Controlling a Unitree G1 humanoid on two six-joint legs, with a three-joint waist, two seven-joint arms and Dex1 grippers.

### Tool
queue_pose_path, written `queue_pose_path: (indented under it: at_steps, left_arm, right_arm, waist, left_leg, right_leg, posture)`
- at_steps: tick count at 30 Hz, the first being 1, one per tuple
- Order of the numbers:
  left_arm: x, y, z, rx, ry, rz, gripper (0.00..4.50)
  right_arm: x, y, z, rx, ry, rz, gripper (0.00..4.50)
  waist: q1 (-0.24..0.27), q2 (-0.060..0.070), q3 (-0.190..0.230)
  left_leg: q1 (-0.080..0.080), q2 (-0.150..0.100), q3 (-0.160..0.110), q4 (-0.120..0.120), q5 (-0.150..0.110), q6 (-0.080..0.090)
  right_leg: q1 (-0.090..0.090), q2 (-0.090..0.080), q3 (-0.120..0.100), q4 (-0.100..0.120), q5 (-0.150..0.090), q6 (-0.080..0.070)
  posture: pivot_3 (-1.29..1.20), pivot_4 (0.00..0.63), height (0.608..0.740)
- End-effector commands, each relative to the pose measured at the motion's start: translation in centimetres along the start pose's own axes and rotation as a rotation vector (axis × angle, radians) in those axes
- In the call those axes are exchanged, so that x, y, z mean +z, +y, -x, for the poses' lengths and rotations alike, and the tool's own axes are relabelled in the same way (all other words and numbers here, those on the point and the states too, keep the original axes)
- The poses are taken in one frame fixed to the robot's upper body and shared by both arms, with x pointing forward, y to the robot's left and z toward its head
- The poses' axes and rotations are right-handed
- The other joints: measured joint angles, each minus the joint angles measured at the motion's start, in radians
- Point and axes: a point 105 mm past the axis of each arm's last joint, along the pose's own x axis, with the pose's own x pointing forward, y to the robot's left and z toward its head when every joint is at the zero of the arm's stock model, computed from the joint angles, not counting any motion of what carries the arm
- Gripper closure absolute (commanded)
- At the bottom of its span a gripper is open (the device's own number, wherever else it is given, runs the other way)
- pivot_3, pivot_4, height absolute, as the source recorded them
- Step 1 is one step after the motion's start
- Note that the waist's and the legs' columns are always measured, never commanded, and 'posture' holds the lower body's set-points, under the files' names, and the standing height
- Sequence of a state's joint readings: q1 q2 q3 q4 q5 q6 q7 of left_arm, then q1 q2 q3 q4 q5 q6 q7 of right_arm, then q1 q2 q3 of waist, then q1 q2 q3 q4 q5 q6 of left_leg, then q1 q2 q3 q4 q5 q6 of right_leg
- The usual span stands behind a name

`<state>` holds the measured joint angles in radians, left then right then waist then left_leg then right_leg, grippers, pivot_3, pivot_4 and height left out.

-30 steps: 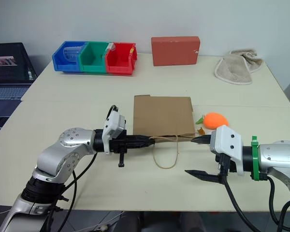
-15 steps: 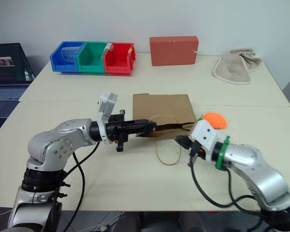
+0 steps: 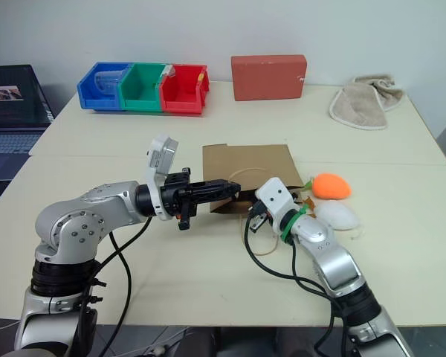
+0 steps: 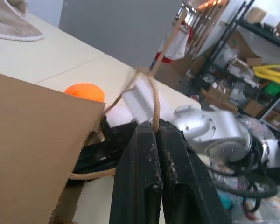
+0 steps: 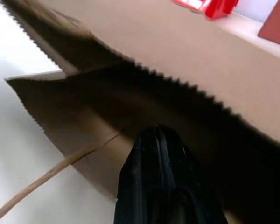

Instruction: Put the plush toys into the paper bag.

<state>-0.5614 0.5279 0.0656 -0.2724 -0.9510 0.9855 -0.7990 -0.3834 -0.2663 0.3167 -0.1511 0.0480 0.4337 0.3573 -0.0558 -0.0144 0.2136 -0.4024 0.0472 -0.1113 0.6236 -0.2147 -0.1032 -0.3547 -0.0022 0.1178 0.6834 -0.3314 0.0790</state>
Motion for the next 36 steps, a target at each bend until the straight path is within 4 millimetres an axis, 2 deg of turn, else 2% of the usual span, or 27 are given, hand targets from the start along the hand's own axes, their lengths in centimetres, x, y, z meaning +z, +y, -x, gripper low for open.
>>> queue_pose_path:
  at_steps: [1,5,11,14,20,24,29,36]
  left_arm:
    - [2.0,-0.8,0.1,-0.009,-0.085,0.001,4.50]
    - [4.4,-0.2,0.4,0.030,-0.186,0.048,4.50]
    - [7.6,0.0,0.9,0.053,-0.281,0.058,4.50]
    - [10.2,0.1,1.1,0.074,-0.340,-0.005,4.50]
    - [13.0,0.3,1.4,0.114,-0.418,-0.094,4.50]
    - [13.0,0.4,1.4,0.109,-0.417,-0.107,4.50]
    - [11.3,0.4,0.9,0.107,-0.368,-0.116,4.50]
    - [10.0,0.1,0.4,0.082,-0.334,-0.115,4.50]
  right_arm:
    - [-0.5,-0.4,-1.0,-0.074,0.010,0.025,4.47]
    - [-1.5,0.0,-2.0,-0.103,0.034,0.046,4.47]
    - [-1.7,0.0,-2.4,-0.102,0.040,0.033,4.47]
    - [-1.8,0.3,-2.4,-0.083,0.049,0.021,4.47]
    - [-1.5,0.4,-2.6,-0.072,0.048,0.009,4.47]
    - [-1.3,0.3,-2.6,-0.069,0.045,0.011,4.47]
    - [-0.3,-0.5,-2.6,-0.076,0.023,0.020,4.47]
    - [2.5,-1.2,-1.7,-0.043,-0.047,0.053,4.47]
  waist:
    - [0.000,0.000,0.000]
    - [-0.001,0.000,0.000]
    - [-0.001,0.000,0.000]
    - [-0.001,0.000,0.000]
    - [-0.001,0.000,0.000]
    - [-0.001,0.000,0.000]
    - [-0.001,0.000,0.000]
    - [-0.001,0.000,0.000]
  left_leg:
    - [0.000,0.000,0.000,0.000,0.000,0.000]
    - [0.000,0.000,0.000,0.000,0.000,0.000]
    - [0.000,0.000,0.000,0.000,0.000,0.000]
    - [0.000,0.000,0.000,0.000,0.000,0.000]
    - [0.000,0.000,0.000,0.000,0.000,0.000]
    - [0.000,0.000,0.000,0.000,0.000,0.000]
    - [-0.001,0.000,0.000,-0.001,0.000,0.000]
    - [-0.004,0.000,0.000,-0.001,0.000,0.000]
  right_leg:
    - [0.000,0.000,0.000,0.000,0.000,0.000]
    - [0.000,0.000,0.000,0.000,0.000,0.000]
    - [0.000,0.000,0.000,0.001,0.000,0.000]
    - [0.000,0.000,0.000,0.001,0.000,0.000]
    - [0.000,0.000,-0.001,0.001,0.000,0.000]
    - [-0.001,0.000,0.000,0.001,0.000,0.000]
    - [-0.002,0.000,0.000,0.001,0.000,0.000]
    - [-0.004,0.000,-0.001,0.001,0.000,0.000]
  posture:
    - [0.00,0.150,0.740]
    - [0.00,0.150,0.740]
    - [0.00,0.150,0.740]
    - [0.00,0.150,0.740]
    - [0.00,0.150,0.740]
    - [0.00,0.150,0.740]
    - [0.00,0.150,0.740]
    - [0.00,0.150,0.740]
